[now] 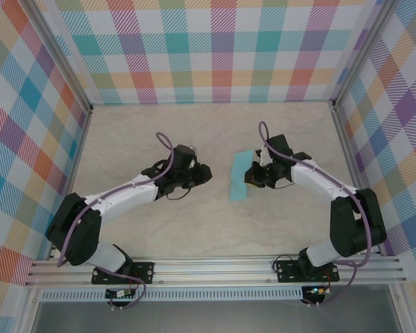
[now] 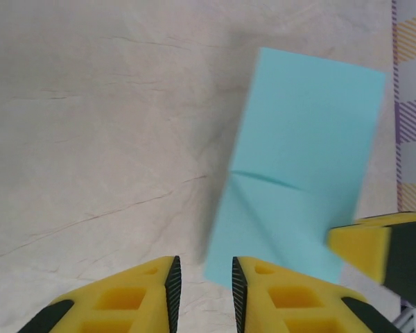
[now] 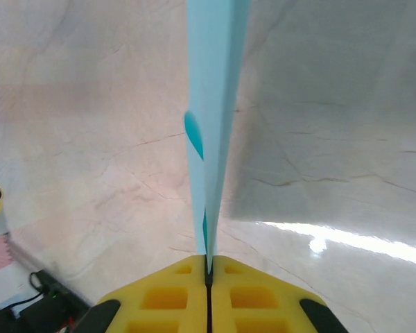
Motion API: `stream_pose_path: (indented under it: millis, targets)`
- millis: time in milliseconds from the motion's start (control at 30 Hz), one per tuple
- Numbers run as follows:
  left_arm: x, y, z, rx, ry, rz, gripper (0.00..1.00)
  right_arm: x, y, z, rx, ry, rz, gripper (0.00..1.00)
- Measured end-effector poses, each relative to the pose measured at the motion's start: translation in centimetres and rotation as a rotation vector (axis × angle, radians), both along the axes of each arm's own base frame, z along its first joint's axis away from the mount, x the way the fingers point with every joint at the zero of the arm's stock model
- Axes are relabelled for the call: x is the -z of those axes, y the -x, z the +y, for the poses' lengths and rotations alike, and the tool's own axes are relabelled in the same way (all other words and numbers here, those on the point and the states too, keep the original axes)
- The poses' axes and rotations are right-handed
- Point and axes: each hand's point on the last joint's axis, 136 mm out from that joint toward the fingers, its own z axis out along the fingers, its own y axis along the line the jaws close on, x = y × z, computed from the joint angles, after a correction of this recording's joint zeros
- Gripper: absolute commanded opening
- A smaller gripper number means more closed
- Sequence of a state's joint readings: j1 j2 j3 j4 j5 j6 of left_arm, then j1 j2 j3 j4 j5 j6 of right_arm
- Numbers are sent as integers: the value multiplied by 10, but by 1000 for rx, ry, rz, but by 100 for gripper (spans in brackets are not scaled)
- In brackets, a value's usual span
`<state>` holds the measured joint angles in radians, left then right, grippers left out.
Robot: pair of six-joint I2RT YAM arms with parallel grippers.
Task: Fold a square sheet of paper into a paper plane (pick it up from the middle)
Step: Turn over the paper at the center of the table.
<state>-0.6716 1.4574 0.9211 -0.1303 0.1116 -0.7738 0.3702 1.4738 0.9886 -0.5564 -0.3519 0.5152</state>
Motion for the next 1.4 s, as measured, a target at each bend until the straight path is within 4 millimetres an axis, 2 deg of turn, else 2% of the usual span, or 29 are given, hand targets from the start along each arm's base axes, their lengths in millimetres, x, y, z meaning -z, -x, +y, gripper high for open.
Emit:
stream_pose_path:
  millis: [167,333,467,633,667,733,833,933,1067,1133,1167,1300,1400]
  targets:
    - [-3,8,31,-97,-32,-39,31,-30,10,-31,9,334,-61,5]
    - [-10,12,65,-215,-51,-75,34,-43,29,-54,7,639,-47,2]
    - [-16,16,91,-299,-67,-101,35,-24,38,-49,-40,801,25,5]
    - [-19,24,112,-353,-83,-108,36,19,38,-11,-124,901,126,14]
    - [-20,26,115,-361,-86,-107,37,28,38,-1,-138,901,146,14]
    - [-19,29,121,-371,-89,-108,39,44,38,20,-161,881,176,23]
    - [-18,35,128,-381,-92,-106,40,58,36,53,-181,798,195,30]
    - [-18,38,132,-387,-96,-102,41,59,37,77,-197,704,200,41]
    - [-19,38,134,-391,-91,-104,41,57,37,97,-195,567,204,42]
    - [-18,39,133,-386,-89,-98,41,53,38,98,-187,501,192,42]
    - [-17,39,132,-380,-87,-94,42,48,40,96,-180,467,181,38]
    - [-12,40,127,-358,-84,-71,43,31,42,77,-128,329,154,29]
    - [-6,41,124,-342,-85,-47,44,33,38,64,-86,254,151,24]
